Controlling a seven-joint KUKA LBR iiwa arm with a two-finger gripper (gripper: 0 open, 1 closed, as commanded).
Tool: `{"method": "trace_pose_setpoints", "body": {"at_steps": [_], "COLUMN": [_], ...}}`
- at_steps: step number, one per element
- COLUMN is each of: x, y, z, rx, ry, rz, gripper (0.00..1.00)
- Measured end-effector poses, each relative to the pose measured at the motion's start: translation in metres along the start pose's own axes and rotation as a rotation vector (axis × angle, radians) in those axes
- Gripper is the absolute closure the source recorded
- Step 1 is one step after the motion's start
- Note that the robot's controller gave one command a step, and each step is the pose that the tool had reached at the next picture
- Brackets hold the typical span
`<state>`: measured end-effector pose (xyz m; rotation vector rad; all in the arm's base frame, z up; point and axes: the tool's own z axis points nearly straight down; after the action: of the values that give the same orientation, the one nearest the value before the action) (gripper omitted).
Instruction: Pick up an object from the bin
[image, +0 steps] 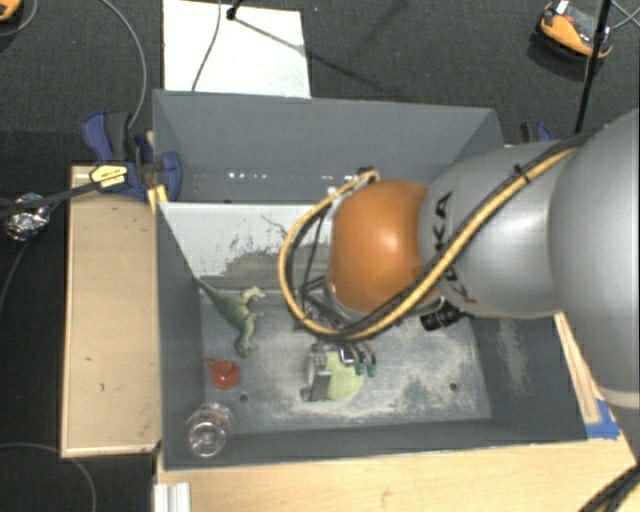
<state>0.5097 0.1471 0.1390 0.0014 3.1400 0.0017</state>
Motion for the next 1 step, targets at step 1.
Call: {"method": "trace_pose_setpoints", "body": {"at_steps": [1], "x": [-0.001], "y": [-0.0009], "z": [0.0017], "rx": [-0.001], "ry": [-0.001], "rz": [-0.001], "gripper": [0.0]}}
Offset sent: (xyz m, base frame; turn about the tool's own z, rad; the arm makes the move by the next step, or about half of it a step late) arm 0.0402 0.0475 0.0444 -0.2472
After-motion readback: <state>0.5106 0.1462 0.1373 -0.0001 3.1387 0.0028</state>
